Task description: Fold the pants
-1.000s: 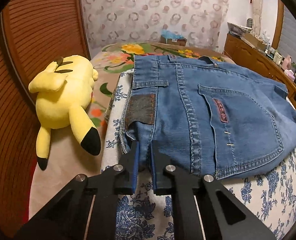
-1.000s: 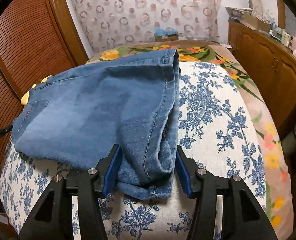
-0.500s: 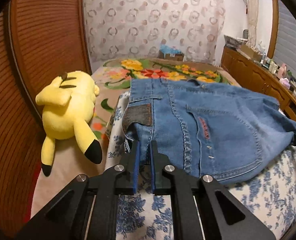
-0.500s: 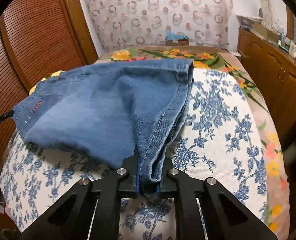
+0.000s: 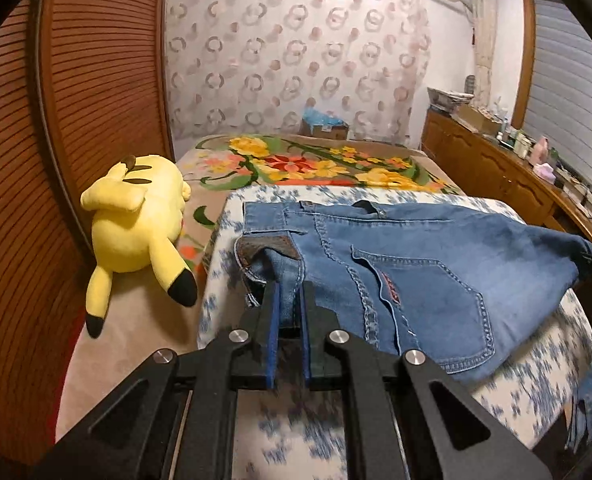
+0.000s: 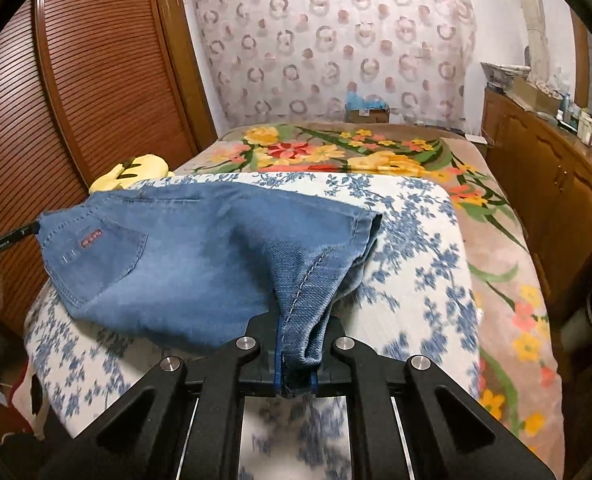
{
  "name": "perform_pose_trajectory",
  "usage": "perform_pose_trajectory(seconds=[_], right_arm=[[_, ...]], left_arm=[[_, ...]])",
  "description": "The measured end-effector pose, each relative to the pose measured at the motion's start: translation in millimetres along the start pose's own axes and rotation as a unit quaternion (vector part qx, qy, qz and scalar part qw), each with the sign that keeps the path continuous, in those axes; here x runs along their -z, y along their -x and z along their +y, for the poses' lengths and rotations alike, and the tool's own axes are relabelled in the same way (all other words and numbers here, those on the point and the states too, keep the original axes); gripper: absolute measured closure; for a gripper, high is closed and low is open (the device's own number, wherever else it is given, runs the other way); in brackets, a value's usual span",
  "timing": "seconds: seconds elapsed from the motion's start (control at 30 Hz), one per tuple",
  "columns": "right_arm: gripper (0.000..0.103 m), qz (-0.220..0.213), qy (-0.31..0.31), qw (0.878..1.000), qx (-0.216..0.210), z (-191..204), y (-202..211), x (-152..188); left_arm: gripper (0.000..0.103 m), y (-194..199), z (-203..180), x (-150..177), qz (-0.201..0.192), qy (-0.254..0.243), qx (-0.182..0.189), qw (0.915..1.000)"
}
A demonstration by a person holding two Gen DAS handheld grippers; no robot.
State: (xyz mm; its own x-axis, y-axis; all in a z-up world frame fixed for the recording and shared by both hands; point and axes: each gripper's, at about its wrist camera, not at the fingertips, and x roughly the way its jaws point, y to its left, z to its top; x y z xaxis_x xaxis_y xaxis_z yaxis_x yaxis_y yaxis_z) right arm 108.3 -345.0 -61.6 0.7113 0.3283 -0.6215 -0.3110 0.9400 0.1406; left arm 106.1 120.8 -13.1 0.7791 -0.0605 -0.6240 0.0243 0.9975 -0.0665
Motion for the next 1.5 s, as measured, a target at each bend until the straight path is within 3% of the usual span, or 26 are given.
perform_pose_trajectory(seconds=[0.23,0.4,0.53,0.6,0.67,0.77,0.83,1.17,1.23,1.5], right_arm=[[0.094,-0.005,-0.017,1.000,-0.008,-11,35,28],[0.094,0.008,-0.031,0.999,-0.011,-18,36,52],[0.093,0.011,-0.042,0.999,-0.001,-14,30,51],[0.088,0.003,-0.052,0.999,-0.002,-13,33,49],[0.087,-0.002,-0.054,0.999,-0.004,-12,35,50],[0.087,-0.004,-0.050,0.999,-0.002,-10,36,50],[0.087,-0.009,-0.048,0.999,0.000,-9,36,52],[0.085,-0.022,-0.030,0.999,0.001,-4,42,43],[0.090,-0.027,-0.020,0.999,-0.006,0,44,40],[0.094,-0.046,0.000,0.999,-0.018,13,47,19]], left_arm=[[0.093,28,-8,30,0.006,0.013,0.030,0.9994],[0.092,26,-17,45,0.017,0.002,0.020,0.9997],[0.089,27,-18,48,0.015,-0.003,0.013,0.9998],[0.079,33,-19,48,0.009,-0.002,0.009,0.9999],[0.054,38,-20,45,0.002,-0.006,0.009,0.9999],[0.033,45,-29,41,-0.010,-0.016,0.008,0.9998],[0.028,44,-35,39,-0.014,-0.019,0.007,0.9997],[0.028,35,-66,31,-0.018,-0.029,0.026,0.9991],[0.028,33,-71,30,-0.019,-0.032,0.030,0.9989],[0.028,25,-83,30,-0.015,-0.037,0.037,0.9985]])
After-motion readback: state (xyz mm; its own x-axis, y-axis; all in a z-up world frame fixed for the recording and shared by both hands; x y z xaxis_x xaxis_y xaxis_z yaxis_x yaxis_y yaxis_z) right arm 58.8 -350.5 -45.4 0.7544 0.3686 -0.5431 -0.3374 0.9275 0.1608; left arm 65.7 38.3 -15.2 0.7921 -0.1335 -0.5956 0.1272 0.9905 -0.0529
